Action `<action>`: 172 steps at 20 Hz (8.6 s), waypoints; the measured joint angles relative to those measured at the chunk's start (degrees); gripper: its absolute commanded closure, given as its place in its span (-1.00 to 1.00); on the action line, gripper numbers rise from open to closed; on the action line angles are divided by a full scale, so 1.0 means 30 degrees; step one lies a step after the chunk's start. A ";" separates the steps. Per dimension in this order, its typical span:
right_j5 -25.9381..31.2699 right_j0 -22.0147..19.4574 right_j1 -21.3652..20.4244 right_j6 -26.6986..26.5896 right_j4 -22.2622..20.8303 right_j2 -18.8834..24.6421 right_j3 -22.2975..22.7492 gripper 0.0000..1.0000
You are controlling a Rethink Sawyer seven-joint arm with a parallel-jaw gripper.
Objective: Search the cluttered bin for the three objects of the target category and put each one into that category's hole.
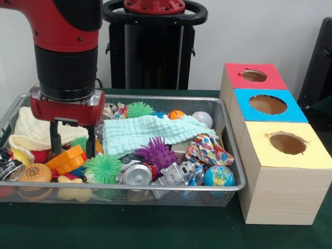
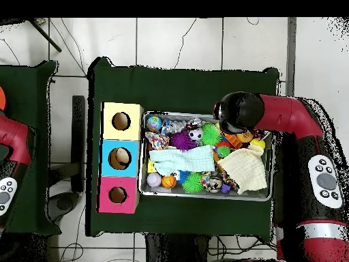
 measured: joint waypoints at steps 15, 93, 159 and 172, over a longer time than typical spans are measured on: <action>-0.0403 0.0028 0.0666 0.0000 -0.0086 -0.0022 -0.0033 -1.00; -0.2490 0.0128 0.2255 0.0000 -0.0110 -0.0537 -0.0006 -1.00; -0.4279 -0.1071 0.1832 0.0000 -0.0126 -0.0615 0.1415 -1.00; -0.4279 -0.1121 0.1833 0.0000 -0.0126 -0.0697 0.1597 -1.00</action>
